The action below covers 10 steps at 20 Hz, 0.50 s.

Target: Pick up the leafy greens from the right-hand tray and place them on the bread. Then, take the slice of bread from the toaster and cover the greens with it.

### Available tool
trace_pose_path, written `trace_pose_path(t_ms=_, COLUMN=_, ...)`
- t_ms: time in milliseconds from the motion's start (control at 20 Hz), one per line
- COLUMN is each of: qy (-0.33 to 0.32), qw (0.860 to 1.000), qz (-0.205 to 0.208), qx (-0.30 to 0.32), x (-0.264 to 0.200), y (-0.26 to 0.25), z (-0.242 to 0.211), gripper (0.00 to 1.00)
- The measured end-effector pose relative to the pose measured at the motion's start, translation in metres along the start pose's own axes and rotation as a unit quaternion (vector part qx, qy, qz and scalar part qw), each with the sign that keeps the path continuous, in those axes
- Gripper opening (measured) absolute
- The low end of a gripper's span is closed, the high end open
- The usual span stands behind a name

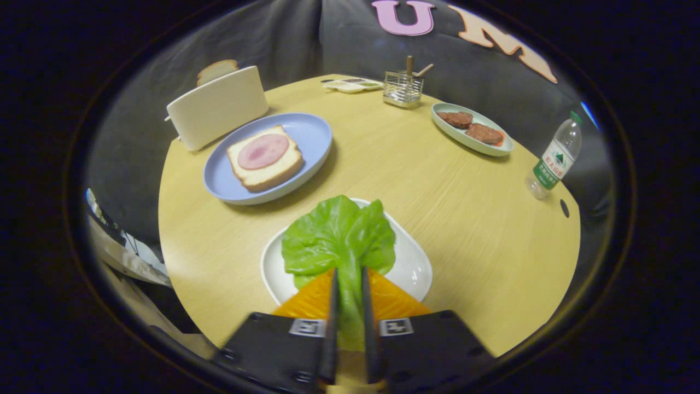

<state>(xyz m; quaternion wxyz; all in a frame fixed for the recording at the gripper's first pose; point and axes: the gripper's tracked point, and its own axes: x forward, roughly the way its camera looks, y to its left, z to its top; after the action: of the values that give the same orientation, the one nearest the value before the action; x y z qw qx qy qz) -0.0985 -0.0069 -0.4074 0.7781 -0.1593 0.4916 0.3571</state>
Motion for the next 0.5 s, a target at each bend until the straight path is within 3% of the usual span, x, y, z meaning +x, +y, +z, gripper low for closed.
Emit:
trace_pose_path(t_ms=100, qy=-0.006, qw=1.000, qz=-0.005, qx=-0.014, x=0.000, y=0.001, z=0.002, gripper=0.04)
trace_pose_path(t_ms=500, qy=-0.029, qw=1.000, qz=-0.005, qx=0.002, x=-0.026, y=0.012, z=0.032, gripper=0.04)
